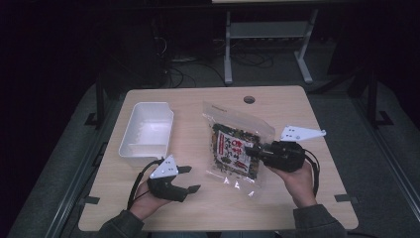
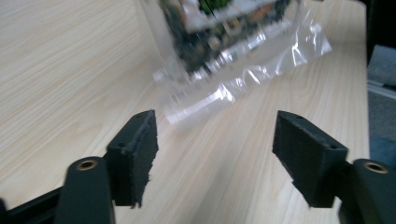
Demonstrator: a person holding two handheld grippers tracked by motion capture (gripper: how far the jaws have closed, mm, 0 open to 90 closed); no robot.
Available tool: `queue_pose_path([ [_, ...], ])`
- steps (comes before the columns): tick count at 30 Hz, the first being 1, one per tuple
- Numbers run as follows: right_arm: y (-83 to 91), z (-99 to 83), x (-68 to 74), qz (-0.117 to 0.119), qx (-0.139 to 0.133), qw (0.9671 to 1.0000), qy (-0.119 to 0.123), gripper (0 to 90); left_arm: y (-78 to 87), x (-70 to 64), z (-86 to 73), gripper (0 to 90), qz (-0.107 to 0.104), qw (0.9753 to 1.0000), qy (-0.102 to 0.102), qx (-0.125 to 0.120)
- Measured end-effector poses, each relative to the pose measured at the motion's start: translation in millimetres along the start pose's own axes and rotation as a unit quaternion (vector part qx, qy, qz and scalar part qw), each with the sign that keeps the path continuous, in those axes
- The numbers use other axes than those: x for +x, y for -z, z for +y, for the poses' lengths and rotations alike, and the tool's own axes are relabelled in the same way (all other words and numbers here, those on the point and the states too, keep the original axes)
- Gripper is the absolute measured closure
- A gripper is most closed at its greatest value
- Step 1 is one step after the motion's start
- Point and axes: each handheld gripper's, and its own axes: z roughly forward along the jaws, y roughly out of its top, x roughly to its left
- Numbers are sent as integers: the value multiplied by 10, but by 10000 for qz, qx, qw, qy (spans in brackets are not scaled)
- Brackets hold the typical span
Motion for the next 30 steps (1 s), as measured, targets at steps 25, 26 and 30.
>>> queue_pose_path([
  [25,-672,482,35,-1214,-730,9888,-478,748,304,97,-299,219,386,9983,-30,431],
  [26,-699,500,34,-1227,-743,9885,-480,748,304,96,-303,217,394,9983,-42,434],
  [30,-800,587,39,-1260,-825,9873,-497,748,324,104,-325,216,402,9977,-71,540],
])
